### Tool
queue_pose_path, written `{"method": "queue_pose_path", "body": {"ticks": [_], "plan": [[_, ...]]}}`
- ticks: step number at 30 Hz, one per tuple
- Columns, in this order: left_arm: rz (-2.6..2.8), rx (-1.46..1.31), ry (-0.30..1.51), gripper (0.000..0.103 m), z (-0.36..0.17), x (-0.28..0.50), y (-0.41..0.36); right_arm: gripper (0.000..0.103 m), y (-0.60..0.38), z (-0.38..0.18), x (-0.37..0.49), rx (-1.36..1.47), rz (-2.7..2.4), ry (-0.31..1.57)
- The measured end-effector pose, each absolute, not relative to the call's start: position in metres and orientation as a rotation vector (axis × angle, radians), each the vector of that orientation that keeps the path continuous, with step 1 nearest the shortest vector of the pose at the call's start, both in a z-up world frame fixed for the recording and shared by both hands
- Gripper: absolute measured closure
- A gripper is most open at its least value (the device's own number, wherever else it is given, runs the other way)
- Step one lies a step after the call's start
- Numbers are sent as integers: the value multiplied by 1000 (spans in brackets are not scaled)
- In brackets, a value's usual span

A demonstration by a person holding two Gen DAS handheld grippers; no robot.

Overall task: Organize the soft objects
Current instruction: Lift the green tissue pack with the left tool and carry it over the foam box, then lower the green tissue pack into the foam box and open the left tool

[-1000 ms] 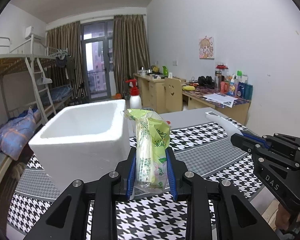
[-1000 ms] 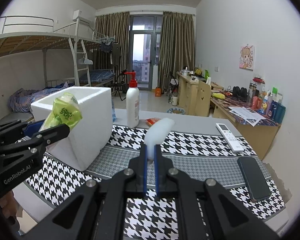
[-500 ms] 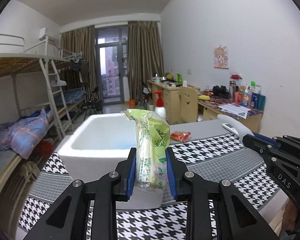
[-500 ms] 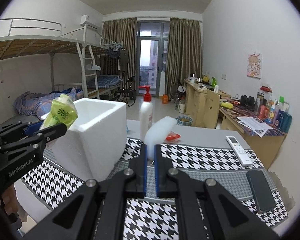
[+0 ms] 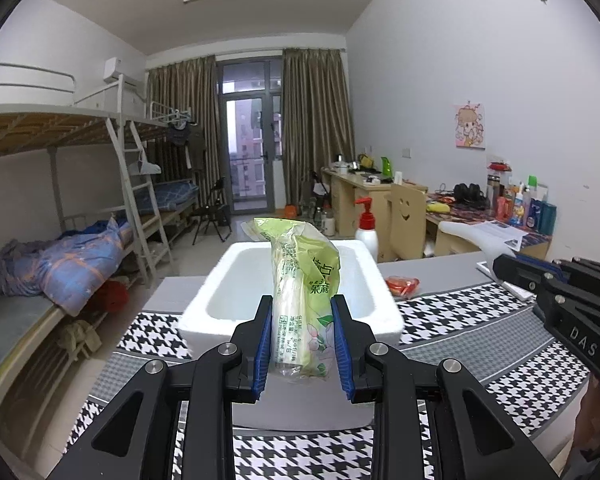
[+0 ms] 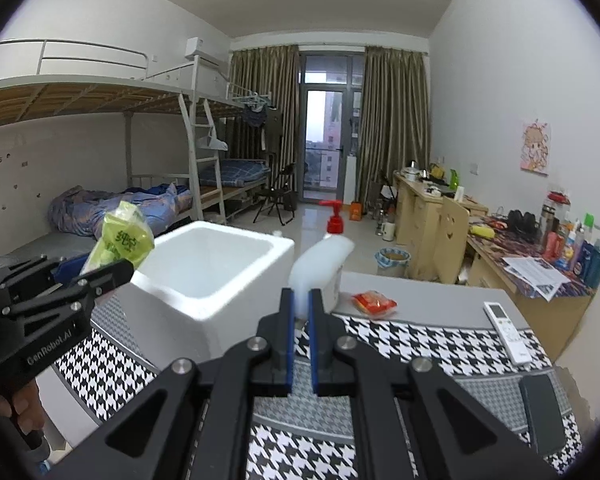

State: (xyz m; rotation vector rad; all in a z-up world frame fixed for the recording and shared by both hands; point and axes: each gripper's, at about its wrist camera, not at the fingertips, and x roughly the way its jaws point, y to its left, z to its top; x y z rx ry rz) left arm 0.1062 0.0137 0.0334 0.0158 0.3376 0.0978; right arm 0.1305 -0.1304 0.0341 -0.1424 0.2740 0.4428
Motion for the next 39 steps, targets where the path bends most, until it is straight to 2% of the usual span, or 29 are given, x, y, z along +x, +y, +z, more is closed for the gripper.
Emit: {"method": "queue_pose_path", "body": {"ticks": [17, 39], "plan": [[208, -28, 357, 74, 25, 100, 48, 95, -86, 50, 144, -173, 557, 271], [267, -79, 365, 74, 19, 97, 79, 95, -37, 44, 177, -204, 616, 372]]}}
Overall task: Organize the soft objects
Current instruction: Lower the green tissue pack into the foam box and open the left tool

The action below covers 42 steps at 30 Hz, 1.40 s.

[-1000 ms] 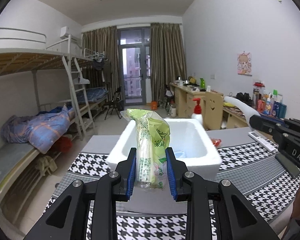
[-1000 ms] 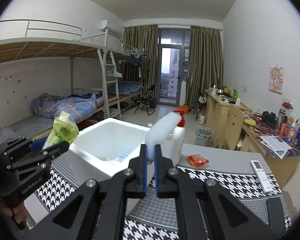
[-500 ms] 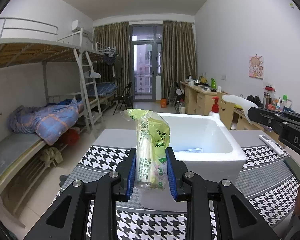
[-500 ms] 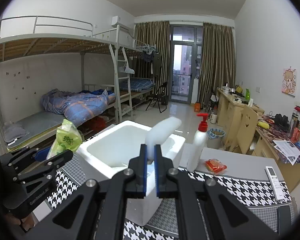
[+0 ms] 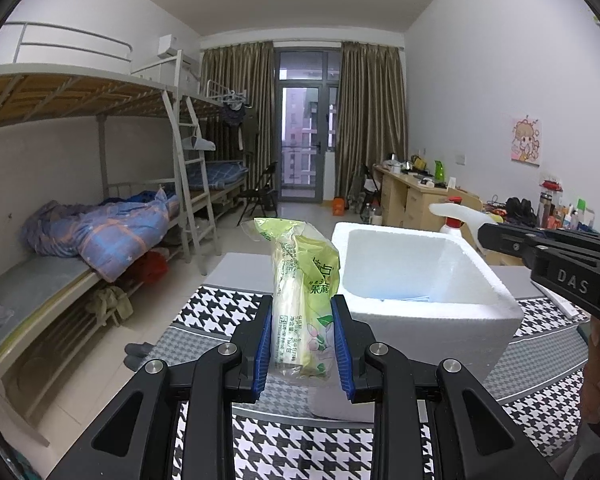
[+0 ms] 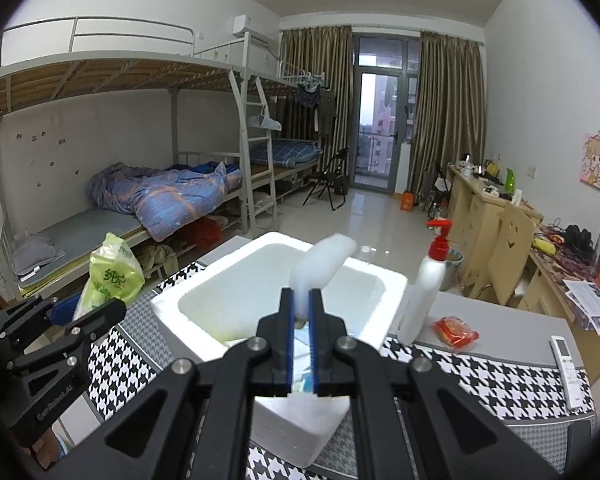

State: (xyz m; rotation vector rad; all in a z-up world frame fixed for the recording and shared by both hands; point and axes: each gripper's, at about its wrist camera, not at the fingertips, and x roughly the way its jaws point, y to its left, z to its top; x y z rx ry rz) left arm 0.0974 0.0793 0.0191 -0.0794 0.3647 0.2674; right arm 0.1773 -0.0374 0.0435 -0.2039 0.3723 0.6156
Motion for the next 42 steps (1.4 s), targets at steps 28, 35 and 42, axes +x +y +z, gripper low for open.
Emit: {"method": "queue_pose_path", "body": {"ticks": [28, 35, 42], "plan": [[272, -104, 367, 74, 23, 105, 98, 29, -24, 29, 192, -213, 600, 405], [233, -89, 363, 74, 32, 110, 91, 23, -36, 32, 191, -188, 590, 395], [207, -69, 364, 74, 37, 116, 85, 15, -46, 34, 188, -187, 580, 384]]}}
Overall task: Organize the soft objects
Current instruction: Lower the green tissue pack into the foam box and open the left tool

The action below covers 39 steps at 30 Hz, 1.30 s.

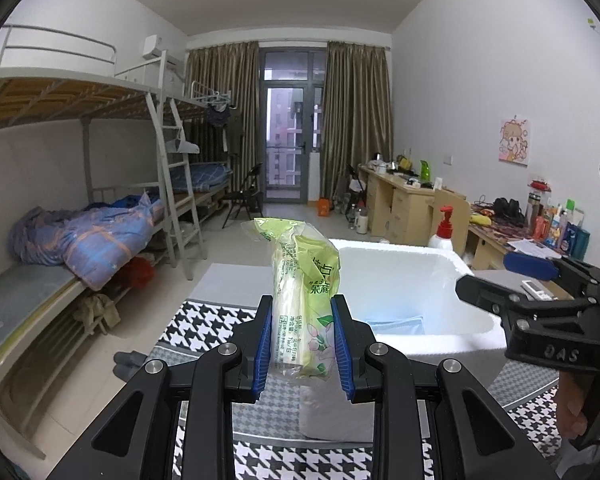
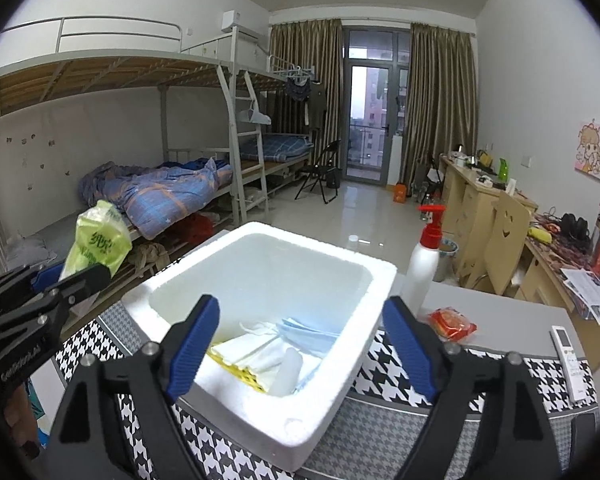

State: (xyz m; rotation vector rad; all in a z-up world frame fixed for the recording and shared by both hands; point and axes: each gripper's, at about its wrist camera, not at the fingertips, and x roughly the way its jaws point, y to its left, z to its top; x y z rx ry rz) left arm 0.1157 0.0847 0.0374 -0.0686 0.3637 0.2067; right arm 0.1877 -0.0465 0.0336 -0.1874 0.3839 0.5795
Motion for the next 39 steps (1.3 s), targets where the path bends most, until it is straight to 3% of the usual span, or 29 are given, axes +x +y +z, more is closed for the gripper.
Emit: {"method": "queue_pose_path", "body": {"ticks": [39], "plan": [[0, -14, 473, 73, 45, 186, 32, 13, -132, 21, 189, -83, 448, 399]]}}
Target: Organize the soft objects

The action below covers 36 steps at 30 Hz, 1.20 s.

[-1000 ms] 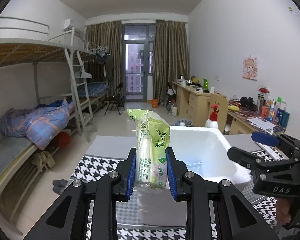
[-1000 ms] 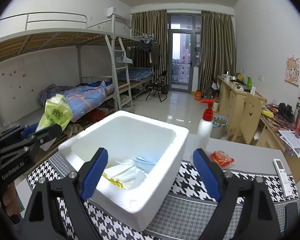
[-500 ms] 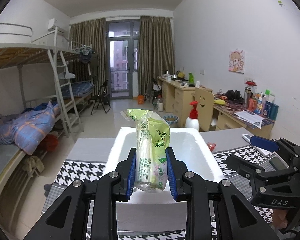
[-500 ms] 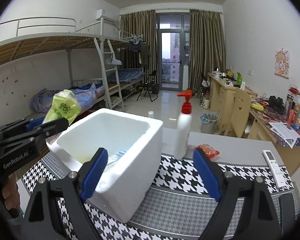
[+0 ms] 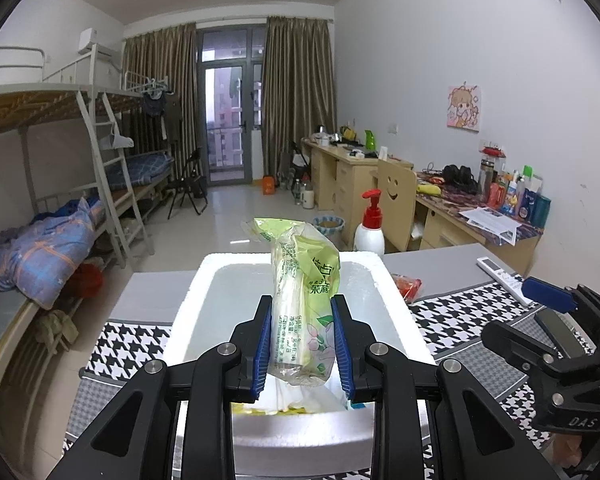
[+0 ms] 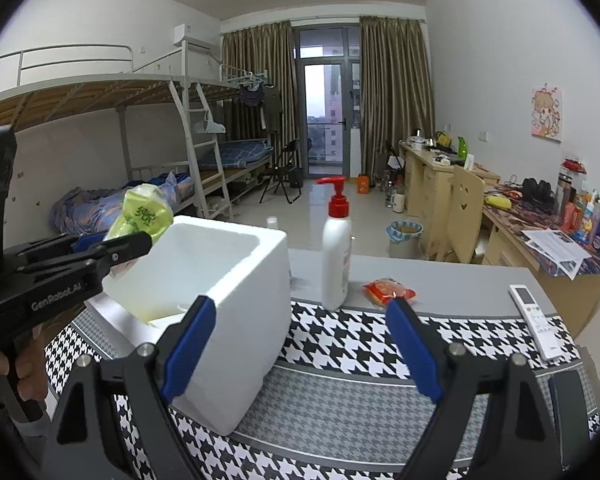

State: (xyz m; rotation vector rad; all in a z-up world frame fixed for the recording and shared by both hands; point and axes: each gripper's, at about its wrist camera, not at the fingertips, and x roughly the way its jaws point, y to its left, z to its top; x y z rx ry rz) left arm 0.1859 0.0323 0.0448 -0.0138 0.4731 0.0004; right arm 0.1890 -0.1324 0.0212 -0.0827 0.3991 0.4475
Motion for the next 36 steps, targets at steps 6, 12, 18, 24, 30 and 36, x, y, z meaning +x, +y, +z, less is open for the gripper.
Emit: {"method": "queue_pose_path", "body": {"ticks": [6, 12, 18, 24, 30, 36], "plan": [[2, -19, 490, 72, 42, 195, 34, 13, -139, 17, 191, -69, 435, 403], [25, -17, 513, 60, 38, 206, 34, 13, -147, 15, 193, -57, 419, 406], [30, -20, 488, 14, 39, 201, 34, 13, -153, 17, 194, -44, 409, 403], [46, -20, 462, 3, 43, 191, 31, 13, -157, 18, 191, -43, 408, 396], [61, -29, 420, 1, 49, 177, 27, 13, -162, 21, 184, -32, 406, 387], [65, -15, 394, 1, 52, 163, 20, 13, -164, 24, 174, -34, 407, 375]]}}
